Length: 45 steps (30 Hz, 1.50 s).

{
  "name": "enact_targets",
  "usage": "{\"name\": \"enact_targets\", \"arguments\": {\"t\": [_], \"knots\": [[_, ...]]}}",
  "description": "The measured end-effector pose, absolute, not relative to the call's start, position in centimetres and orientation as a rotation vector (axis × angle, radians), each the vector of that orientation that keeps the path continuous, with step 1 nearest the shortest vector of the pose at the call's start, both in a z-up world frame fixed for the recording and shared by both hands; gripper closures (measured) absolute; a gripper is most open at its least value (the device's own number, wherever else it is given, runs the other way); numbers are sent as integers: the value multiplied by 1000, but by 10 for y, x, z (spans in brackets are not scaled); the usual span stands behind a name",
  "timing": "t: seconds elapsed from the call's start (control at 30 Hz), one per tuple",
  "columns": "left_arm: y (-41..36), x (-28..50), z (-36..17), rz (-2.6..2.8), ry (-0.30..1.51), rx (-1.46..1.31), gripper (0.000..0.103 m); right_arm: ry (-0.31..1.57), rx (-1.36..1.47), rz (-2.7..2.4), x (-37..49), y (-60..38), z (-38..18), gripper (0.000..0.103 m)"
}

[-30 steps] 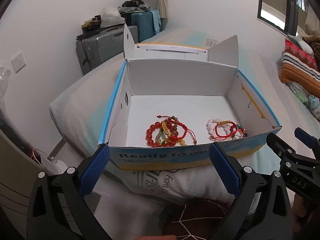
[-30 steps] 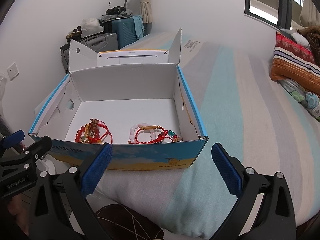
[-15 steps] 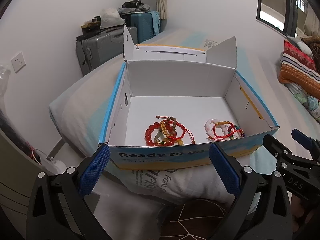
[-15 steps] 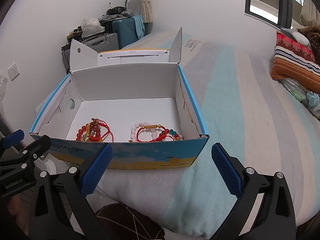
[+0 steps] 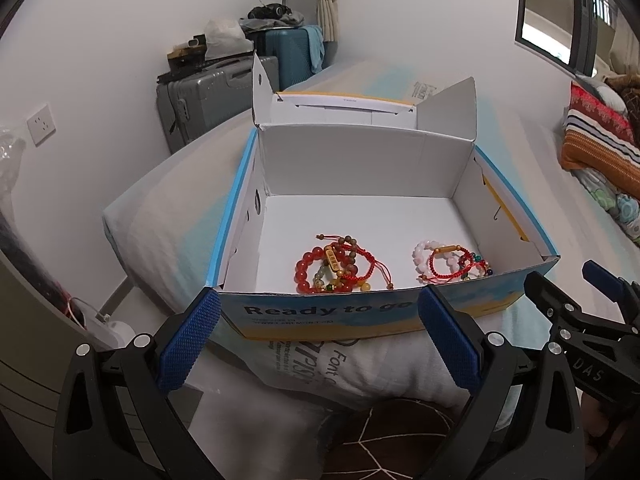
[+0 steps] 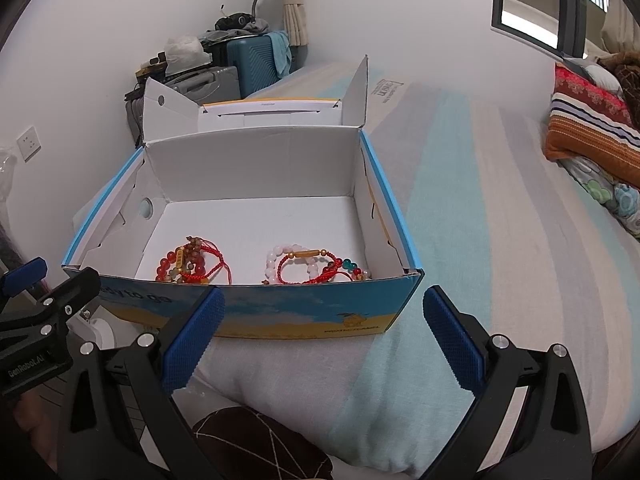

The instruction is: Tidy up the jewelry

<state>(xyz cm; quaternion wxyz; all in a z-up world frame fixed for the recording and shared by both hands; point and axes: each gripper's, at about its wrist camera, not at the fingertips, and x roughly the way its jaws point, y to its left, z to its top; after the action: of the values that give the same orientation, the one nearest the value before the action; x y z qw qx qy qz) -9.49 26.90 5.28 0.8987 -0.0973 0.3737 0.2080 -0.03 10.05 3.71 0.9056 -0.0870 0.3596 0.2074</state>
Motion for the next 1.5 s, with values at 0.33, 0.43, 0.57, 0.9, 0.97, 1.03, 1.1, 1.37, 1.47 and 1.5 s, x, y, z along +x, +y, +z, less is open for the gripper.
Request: {"name": "enact_targets", "arguments": {"t": [0.33, 0.43, 0.57, 0.9, 0.97, 1.03, 1.1, 1.37, 1.47, 1.5], "knots": [[266, -94, 54, 426, 773, -194, 6, 743, -178, 422, 0, 101, 37, 8], [264, -92, 54, 423, 775, -190, 6, 744, -179, 422, 0, 102, 36, 8], [263, -92, 54, 421, 776, -191, 6, 745, -178, 423, 1, 101, 37, 8], [262, -92, 53, 428, 772, -191, 6, 748, -179, 425, 1, 101, 35, 8], [262, -92, 52, 424, 776, -195, 6, 750, -181, 427, 0, 102, 33, 8], [261, -92, 52, 423, 779, -191, 6, 751, -183, 426, 0, 103, 32, 8], [261, -92, 52, 425, 780, -192, 6, 753, -180, 428, 0, 104, 32, 8], [261, -91, 49, 437, 780, -184, 6, 757, -179, 425, 0, 105, 29, 8], [258, -93, 49, 419, 767, -175, 6, 758, -178, 424, 1, 104, 28, 8], [257, -93, 49, 413, 767, -168, 6, 759, -177, 424, 1, 104, 28, 8]]}}
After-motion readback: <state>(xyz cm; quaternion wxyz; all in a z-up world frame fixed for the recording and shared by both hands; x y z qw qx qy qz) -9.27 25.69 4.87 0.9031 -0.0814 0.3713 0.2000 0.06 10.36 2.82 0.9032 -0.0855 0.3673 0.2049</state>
